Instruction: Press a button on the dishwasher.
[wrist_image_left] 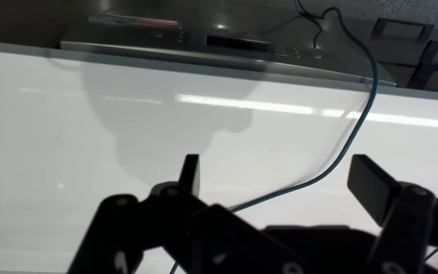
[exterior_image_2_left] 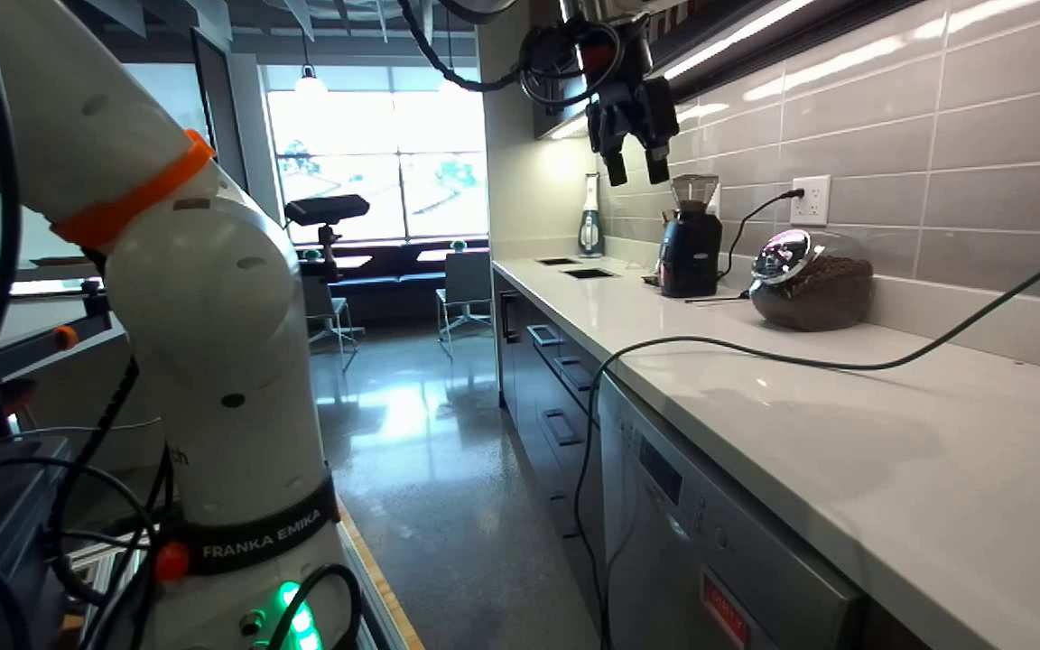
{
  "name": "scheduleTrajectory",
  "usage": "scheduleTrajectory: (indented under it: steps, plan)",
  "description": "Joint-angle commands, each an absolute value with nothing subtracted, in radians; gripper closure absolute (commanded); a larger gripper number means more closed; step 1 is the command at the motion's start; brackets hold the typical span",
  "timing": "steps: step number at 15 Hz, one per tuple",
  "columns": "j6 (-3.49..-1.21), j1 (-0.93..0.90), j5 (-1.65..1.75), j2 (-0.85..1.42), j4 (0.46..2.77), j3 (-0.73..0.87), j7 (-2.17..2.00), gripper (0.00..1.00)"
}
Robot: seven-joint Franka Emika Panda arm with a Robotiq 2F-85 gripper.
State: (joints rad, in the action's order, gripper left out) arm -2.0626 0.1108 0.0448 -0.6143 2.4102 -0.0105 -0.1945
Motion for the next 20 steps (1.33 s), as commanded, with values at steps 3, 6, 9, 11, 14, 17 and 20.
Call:
scheduleTrajectory:
  steps: [3, 6, 9, 11, 14, 17, 20]
  plan:
    - [-2.061, 0.108, 0.046, -0.614, 2.408, -0.008, -0.195, 0.00]
    - [-2.061, 0.108, 0.046, -0.614, 2.408, -0.008, -0.195, 0.00]
    - [-2.061, 0.108, 0.046, -0.614, 2.408, -0.008, -0.195, 0.00]
    - [-2.061, 0.108, 0.046, -0.614, 2.408, -0.008, -0.195, 0.00]
    - [-2.061, 0.108, 0.046, -0.614, 2.408, -0.008, -0.195, 0.00]
    - [-2.061, 0.108, 0.046, -0.614, 2.408, -0.008, -0.195, 0.00]
    - [-2.096, 0.111, 0.060, -0.609, 2.421, 0.016, -0.145, 0.00]
